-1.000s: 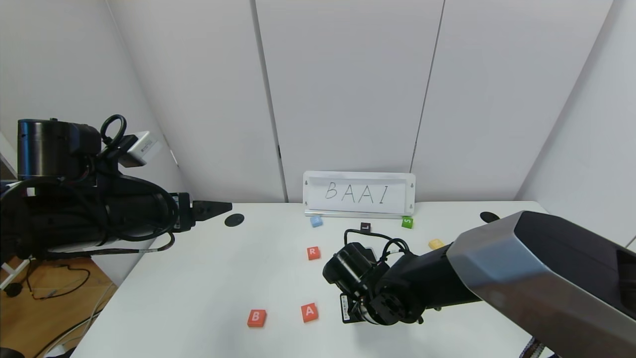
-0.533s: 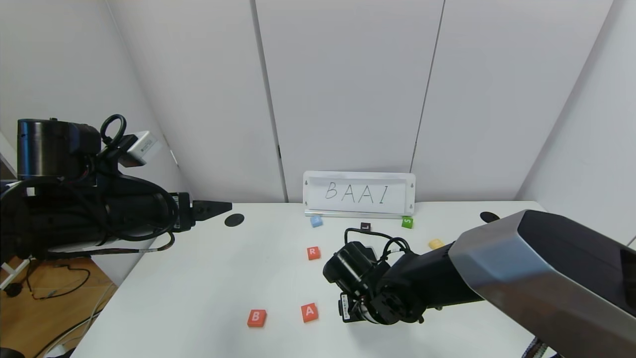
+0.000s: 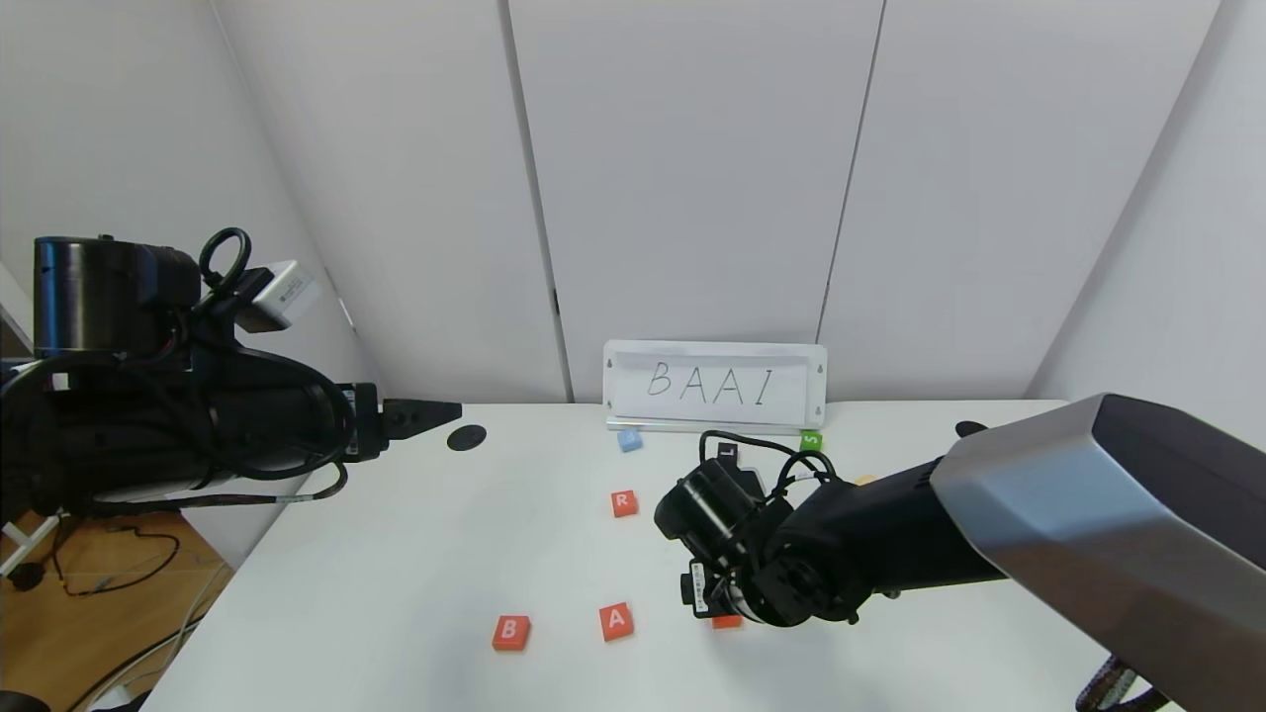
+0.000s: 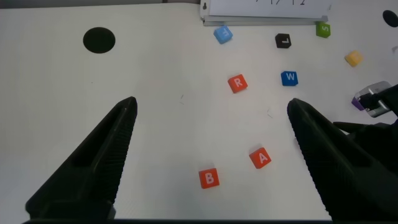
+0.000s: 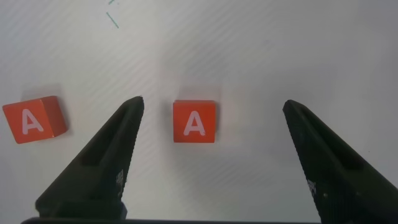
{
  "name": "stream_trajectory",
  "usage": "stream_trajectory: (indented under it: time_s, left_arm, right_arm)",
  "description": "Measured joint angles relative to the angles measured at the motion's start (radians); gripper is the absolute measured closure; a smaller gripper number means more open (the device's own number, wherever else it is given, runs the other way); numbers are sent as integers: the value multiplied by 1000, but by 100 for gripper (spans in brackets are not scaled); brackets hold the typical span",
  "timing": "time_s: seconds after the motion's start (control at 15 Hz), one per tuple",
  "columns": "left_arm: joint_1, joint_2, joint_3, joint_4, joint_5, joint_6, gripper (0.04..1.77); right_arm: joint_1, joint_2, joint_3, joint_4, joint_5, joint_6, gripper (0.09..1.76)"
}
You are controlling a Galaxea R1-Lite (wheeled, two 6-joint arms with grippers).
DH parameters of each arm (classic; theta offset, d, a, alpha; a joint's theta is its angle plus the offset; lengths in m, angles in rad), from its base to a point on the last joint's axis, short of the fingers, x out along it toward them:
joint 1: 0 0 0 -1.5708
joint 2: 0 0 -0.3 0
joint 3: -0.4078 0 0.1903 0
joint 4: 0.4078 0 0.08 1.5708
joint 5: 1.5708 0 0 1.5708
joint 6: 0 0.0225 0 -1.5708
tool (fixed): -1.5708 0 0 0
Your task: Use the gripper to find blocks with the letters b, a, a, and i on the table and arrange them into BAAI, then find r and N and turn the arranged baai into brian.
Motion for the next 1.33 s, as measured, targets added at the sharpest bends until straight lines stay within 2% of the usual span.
stream_trajectory:
  time_s: [0.73,1.07,1.33]
  left_arm:
    - [0,-4,2,0,0,7,9]
    - [0,-6,3,0,0,9,9]
    - [0,-7,3,0,0,9,9]
  right_arm:
    - [-58,-68,-9,126,-64,61,16]
    - [-112,-86,-15,209,-92,153,15]
    - [-157,-93,-18,267,-92,272,15]
